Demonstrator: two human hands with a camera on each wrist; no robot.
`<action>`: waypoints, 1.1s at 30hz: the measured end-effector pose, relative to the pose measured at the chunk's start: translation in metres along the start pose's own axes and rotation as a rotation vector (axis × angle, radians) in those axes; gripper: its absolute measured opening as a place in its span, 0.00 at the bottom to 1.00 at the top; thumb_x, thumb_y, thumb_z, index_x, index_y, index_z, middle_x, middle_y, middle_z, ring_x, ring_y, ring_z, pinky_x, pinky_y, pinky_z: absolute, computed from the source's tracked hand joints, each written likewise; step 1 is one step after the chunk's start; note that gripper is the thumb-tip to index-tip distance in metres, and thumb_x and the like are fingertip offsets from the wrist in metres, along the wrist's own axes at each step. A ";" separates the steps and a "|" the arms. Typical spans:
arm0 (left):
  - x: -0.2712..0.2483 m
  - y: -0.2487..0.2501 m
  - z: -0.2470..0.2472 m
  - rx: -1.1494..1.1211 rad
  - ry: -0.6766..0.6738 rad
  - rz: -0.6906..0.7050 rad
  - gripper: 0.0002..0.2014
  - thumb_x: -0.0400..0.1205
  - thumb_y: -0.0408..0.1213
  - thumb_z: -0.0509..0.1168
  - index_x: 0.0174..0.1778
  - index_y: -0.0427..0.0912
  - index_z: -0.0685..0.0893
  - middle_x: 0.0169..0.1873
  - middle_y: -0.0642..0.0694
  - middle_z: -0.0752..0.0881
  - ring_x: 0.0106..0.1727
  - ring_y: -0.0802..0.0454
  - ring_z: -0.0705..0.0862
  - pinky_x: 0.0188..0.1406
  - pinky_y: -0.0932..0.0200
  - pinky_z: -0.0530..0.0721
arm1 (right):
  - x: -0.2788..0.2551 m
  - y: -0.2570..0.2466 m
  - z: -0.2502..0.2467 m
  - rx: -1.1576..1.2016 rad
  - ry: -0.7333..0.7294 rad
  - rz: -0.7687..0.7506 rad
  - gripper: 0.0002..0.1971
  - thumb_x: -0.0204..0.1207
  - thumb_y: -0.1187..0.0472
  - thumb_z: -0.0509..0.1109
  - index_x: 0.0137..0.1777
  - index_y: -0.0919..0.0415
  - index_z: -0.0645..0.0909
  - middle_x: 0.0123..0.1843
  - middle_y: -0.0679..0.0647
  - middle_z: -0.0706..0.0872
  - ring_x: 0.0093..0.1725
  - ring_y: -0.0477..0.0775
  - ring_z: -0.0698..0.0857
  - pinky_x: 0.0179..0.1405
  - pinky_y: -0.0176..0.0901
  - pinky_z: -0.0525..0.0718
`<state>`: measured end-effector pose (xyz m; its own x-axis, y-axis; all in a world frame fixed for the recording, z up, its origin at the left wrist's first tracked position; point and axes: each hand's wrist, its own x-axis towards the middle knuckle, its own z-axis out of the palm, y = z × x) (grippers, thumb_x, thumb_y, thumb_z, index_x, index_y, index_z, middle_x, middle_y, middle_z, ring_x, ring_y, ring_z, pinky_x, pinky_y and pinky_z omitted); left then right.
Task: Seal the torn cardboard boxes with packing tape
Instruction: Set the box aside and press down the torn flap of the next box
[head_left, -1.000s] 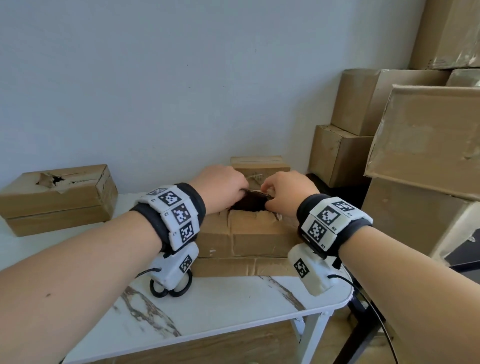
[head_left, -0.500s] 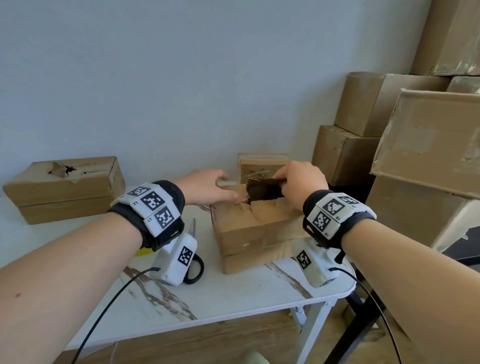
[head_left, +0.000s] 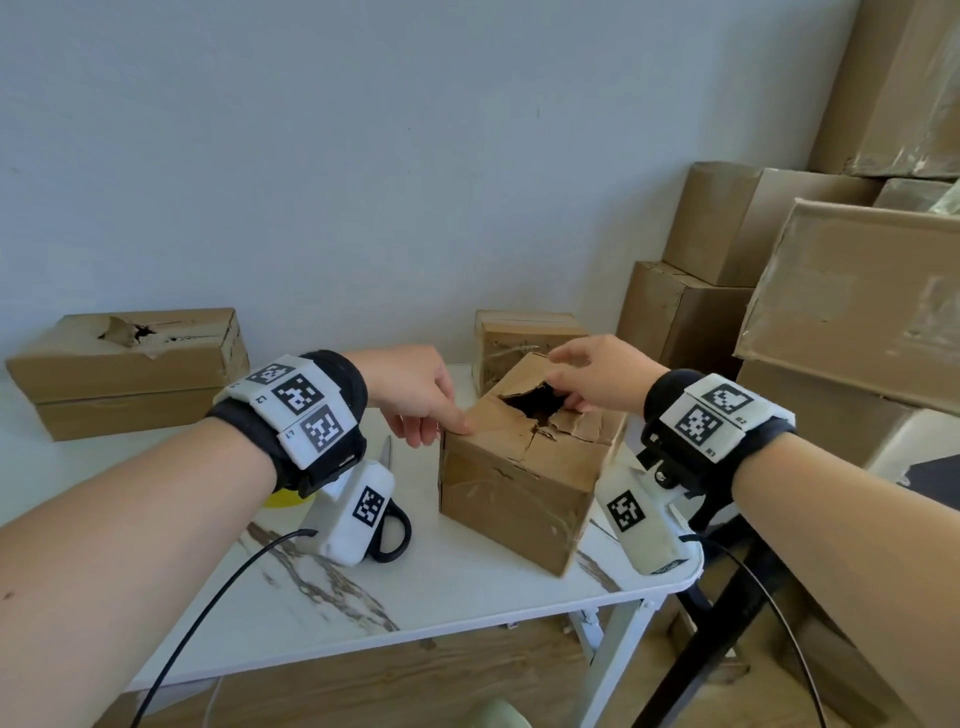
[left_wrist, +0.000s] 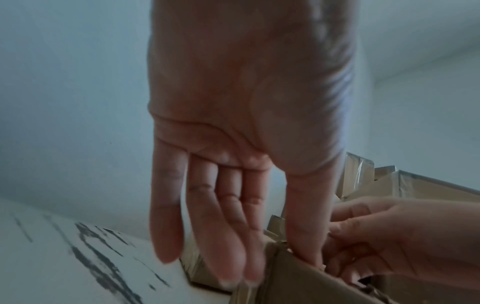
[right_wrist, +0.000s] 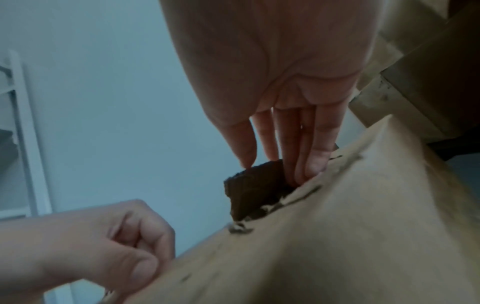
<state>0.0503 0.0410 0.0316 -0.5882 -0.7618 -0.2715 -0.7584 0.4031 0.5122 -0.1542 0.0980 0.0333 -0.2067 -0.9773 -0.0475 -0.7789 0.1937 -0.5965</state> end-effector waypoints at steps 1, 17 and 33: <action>-0.001 0.001 0.000 -0.007 -0.009 -0.010 0.14 0.77 0.45 0.71 0.44 0.35 0.86 0.34 0.43 0.89 0.32 0.52 0.87 0.40 0.58 0.87 | -0.003 0.000 -0.002 -0.024 0.002 -0.027 0.16 0.81 0.57 0.66 0.67 0.56 0.79 0.56 0.55 0.87 0.50 0.52 0.88 0.54 0.45 0.87; -0.011 0.011 0.020 -0.185 -0.229 -0.074 0.15 0.83 0.42 0.60 0.55 0.35 0.85 0.48 0.41 0.91 0.47 0.47 0.91 0.46 0.54 0.89 | -0.026 0.012 -0.003 -0.162 -0.004 0.035 0.39 0.72 0.62 0.75 0.81 0.53 0.61 0.78 0.56 0.69 0.75 0.58 0.71 0.69 0.47 0.73; 0.034 0.013 0.007 0.146 0.177 0.255 0.16 0.84 0.52 0.58 0.64 0.51 0.79 0.74 0.48 0.69 0.76 0.51 0.65 0.75 0.52 0.60 | -0.026 0.024 0.000 -0.065 -0.118 -0.192 0.23 0.73 0.75 0.68 0.55 0.43 0.85 0.73 0.48 0.77 0.75 0.53 0.73 0.77 0.50 0.69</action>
<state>0.0184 0.0238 0.0229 -0.7159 -0.6982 0.0030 -0.6328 0.6506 0.4198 -0.1679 0.1278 0.0200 0.0162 -0.9993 -0.0337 -0.8345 0.0050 -0.5510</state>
